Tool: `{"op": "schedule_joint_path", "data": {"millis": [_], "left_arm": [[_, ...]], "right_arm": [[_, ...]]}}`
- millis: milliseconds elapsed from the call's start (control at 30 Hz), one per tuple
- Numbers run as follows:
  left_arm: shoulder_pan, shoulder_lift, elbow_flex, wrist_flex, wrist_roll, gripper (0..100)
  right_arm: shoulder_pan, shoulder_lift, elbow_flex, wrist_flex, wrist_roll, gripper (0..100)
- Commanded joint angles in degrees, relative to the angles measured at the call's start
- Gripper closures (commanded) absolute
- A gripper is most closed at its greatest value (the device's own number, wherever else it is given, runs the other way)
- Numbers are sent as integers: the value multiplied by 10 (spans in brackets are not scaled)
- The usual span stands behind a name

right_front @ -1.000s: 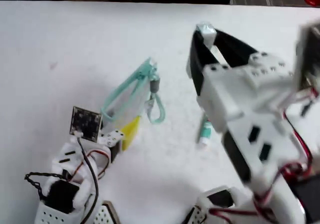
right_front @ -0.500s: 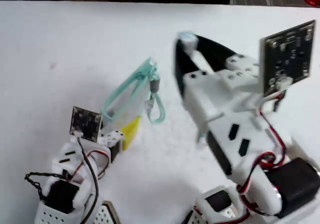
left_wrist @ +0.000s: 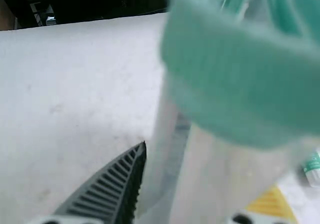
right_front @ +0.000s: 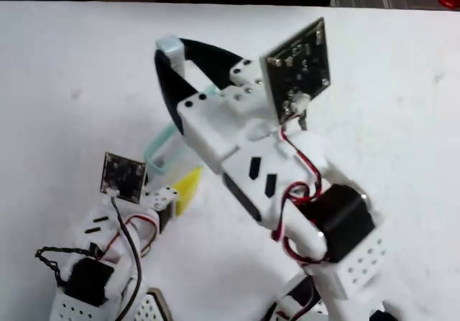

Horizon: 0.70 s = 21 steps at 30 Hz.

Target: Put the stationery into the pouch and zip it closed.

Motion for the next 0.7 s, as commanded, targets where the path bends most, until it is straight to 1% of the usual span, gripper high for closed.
{"op": "schedule_joint_path", "data": {"millis": [0, 133, 300, 433, 533, 667], "left_arm": [[-3, 5, -4, -8, 6, 731], [-3, 5, -4, -9, 6, 730], [-3, 5, -6, -9, 7, 730], [-3, 5, -7, -9, 9, 729], [-3, 5, -7, -9, 9, 729], [-3, 5, -7, -9, 9, 729]], "right_arm": [[-5, -11, 11, -45, 5, 981], [-6, -11, 55, -48, 4, 981], [-6, -20, 127, -87, 4, 981], [-6, -97, 181, -87, 4, 981], [-6, -167, 259, -93, 4, 982], [-6, -235, 371, -155, 4, 982]]}}
